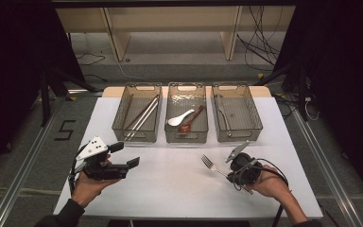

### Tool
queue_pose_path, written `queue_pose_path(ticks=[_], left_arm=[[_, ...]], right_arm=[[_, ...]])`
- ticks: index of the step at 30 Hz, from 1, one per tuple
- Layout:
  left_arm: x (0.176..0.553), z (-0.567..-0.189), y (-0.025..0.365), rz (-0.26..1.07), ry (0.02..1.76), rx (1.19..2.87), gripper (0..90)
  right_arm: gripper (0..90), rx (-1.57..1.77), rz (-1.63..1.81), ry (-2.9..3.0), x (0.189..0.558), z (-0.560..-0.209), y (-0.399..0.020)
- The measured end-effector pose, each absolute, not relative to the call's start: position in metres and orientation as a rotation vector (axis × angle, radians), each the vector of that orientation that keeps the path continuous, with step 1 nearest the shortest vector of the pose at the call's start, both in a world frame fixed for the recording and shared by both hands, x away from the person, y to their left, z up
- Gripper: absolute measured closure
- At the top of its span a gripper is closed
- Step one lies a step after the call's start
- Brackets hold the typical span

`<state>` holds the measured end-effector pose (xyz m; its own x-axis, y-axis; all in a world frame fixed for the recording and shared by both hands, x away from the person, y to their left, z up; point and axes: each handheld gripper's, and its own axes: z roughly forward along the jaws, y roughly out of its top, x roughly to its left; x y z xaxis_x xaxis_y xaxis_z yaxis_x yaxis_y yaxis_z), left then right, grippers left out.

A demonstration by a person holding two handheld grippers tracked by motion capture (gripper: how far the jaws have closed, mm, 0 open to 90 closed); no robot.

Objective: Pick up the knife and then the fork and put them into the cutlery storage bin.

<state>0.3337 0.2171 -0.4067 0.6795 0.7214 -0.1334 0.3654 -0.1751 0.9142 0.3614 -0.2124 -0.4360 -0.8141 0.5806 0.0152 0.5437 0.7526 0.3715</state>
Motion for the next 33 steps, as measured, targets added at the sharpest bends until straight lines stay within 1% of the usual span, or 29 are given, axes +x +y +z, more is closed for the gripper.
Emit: queue_pose_path(ticks=[16, 33], left_arm=[[0.334, -0.408, 0.217, 0.401, 0.864, 1.787, 15.4], [0.334, -0.409, 0.217, 0.399, 0.871, 1.777, 15.4]], right_arm=[[84.2, 1.017, 0.859, 2.664, 0.372, -0.411, -0.226], [84.1, 1.09, 0.947, 2.518, 0.403, -0.388, -0.233]])
